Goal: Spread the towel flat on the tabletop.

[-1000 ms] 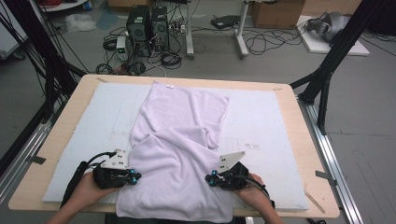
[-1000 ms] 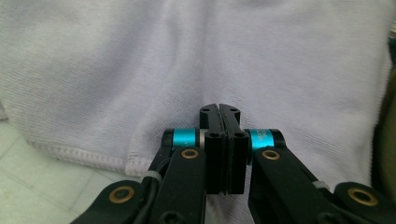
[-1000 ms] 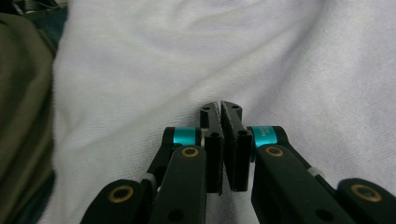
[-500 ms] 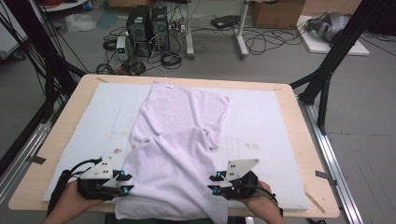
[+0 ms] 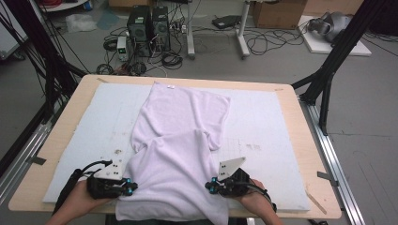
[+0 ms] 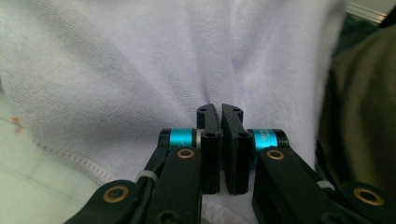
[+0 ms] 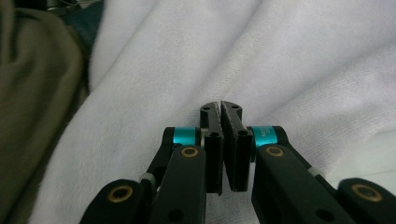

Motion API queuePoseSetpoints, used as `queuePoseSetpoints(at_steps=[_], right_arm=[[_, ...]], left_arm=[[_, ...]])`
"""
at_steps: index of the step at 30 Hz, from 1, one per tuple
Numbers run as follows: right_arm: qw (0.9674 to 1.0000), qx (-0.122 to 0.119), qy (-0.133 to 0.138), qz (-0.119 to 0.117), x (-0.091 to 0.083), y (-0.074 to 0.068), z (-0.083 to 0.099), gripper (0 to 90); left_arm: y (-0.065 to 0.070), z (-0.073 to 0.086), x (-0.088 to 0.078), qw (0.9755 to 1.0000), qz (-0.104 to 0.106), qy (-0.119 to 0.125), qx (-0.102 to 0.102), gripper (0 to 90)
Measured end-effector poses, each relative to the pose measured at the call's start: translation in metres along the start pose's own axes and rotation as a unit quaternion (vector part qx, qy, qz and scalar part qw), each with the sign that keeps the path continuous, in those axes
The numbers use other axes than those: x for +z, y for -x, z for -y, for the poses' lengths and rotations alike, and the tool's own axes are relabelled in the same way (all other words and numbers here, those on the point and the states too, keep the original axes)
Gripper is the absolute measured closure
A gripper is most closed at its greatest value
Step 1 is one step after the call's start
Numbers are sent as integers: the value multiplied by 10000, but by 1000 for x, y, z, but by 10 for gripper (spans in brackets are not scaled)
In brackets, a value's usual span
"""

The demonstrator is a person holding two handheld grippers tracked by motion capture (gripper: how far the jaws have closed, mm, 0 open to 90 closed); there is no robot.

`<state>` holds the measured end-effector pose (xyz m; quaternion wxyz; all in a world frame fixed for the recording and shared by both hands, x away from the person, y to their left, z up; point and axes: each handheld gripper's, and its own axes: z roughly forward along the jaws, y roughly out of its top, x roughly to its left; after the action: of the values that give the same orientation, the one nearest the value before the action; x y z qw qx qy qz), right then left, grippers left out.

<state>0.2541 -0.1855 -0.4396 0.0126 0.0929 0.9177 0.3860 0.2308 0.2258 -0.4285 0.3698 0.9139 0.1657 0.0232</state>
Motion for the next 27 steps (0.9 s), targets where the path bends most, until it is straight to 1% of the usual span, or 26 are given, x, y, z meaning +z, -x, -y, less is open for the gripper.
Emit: queuePoseSetpoints(at_steps=[1,2,3,4,5,6,7,8,9,10,11,12,13,14,15,16,17,18,19,20,21,22,24,25,26,27], right_arm=[[9999,-11,84,-114,-4,-4,1,879],[9994,-30,242,-264,-9,-10,0,878],[9984,-108,410,-369,-16,-17,-2,872],[9971,-232,570,-441,-22,-23,-5,848],[9964,-316,672,-409,-29,-28,-9,813],[9966,-343,684,-316,-33,-30,-12,783],[9971,-357,649,-152,-36,-29,-14,752],[9977,-321,591,-16,-37,-26,-15,735],[9981,-243,564,98,-37,-21,-15,714],[9983,-149,521,226,-35,-14,-15,713],[9984,-43,473,292,-32,-7,-14,709],[9982,21,431,407,-28,0,-13,702],[9979,91,405,494,-23,7,-12,702],[9978,173,367,532,-18,14,-12,694],[9971,239,316,655,-13,19,-11,677],[9968,294,212,711,-8,25,-12,672],[9967,378,168,705,-3,29,-12,657],[9965,414,103,724,2,33,-13,660],[9965,407,4,727,6,35,-13,684],[9969,394,-26,686,10,36,-12,724],[9974,410,-8,592,11,36,-12,796],[9981,393,7,467,13,37,-12,869],[9989,303,-14,358,11,36,-12,881],[9990,309,-2,338,9,35,-12,882],[9990,294,25,328,7,32,-11,883],[9991,269,43,320,4,29,-11,884]], left_arm=[[4,1,-5,9999,55,9,104,859],[9,1,-9,9997,128,107,161,856],[14,1,-14,9993,217,240,198,845],[17,0,-17,9988,229,376,205,811],[18,-2,-19,9987,149,446,188,725],[17,-4,-21,9986,93,494,149,660],[14,-6,-21,9983,54,557,135,638],[8,-7,-21,9983,-42,570,131,625],[3,-9,-19,9980,-145,614,86,611],[-3,-10,-16,9978,-307,589,40,600],[-10,-11,-13,9972,-490,563,-16,601],[-16,-12,-9,9965,-634,539,-109,600],[-23,-12,-4,9957,-766,490,-168,600],[-29,-12,1,9948,-896,410,-259,600],[-34,-12,6,9944,-936,346,-352,600],[-39,-11,11,9944,-944,255,-395,607],[-41,-9,15,9946,-914,209,-450,634],[-43,-8,17,9949,-875,259,-421,694],[-43,-8,17,9951,-827,313,-438,744],[-42,-8,17,9955,-786,313,-437,833],[-40,-8,17,9955,-831,271,-373,871],[-39,-8,16,9956,-828,247,-367,879],[-35,-8,14,9960,-786,220,-357,884],[-32,-6,12,9963,-751,219,-362,885],[-29,-5,8,9965,-723,236,-335,885],[-24,-4,4,9965,-708,303,-326,886]])
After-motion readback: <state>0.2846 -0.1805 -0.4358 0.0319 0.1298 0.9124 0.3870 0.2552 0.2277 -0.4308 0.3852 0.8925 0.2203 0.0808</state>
